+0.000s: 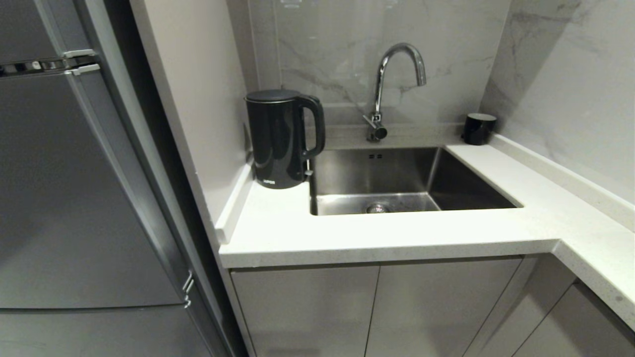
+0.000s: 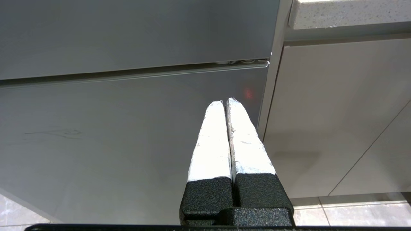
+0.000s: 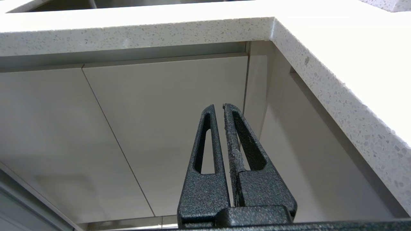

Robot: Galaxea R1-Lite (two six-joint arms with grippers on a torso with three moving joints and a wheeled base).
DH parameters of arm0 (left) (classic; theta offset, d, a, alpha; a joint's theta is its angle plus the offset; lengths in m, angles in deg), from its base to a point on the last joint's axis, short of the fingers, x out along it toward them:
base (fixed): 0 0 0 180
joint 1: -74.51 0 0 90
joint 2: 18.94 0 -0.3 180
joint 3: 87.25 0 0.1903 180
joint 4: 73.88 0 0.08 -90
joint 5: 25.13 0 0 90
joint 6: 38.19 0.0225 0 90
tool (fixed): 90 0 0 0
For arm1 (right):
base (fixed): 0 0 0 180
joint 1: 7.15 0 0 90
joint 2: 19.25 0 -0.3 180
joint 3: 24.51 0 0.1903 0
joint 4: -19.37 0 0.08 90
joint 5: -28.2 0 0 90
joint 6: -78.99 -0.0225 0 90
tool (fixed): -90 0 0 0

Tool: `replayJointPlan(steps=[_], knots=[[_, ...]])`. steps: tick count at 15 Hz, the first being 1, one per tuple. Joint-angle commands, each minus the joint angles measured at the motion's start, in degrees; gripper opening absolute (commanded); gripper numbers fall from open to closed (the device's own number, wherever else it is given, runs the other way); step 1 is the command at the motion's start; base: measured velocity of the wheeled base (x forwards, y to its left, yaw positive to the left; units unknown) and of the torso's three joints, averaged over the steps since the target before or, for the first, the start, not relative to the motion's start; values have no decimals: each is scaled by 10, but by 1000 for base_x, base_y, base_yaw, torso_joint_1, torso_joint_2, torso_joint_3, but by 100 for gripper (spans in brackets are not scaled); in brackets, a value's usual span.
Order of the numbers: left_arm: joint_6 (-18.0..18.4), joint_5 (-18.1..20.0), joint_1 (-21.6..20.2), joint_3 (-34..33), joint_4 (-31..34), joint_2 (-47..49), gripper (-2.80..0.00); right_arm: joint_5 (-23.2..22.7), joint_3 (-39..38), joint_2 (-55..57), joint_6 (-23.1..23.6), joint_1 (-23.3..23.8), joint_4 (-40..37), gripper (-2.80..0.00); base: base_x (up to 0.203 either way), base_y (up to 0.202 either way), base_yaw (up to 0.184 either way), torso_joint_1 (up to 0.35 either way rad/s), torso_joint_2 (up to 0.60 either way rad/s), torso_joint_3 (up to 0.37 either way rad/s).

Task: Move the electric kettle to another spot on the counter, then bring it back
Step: Grab the kettle

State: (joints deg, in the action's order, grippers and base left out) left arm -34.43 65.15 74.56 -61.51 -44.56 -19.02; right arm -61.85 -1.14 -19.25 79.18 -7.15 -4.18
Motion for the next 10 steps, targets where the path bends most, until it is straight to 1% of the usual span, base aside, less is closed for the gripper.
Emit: replayJointPlan(steps=[1,10], knots=[[0,0,0,1,0,0,-280,-1,0,0,0,0,0,-280,0,0,0,0,0,0],[0,0,0,0,0,0,-280,-1,0,0,2,0,0,-280,0,0,0,0,0,0]])
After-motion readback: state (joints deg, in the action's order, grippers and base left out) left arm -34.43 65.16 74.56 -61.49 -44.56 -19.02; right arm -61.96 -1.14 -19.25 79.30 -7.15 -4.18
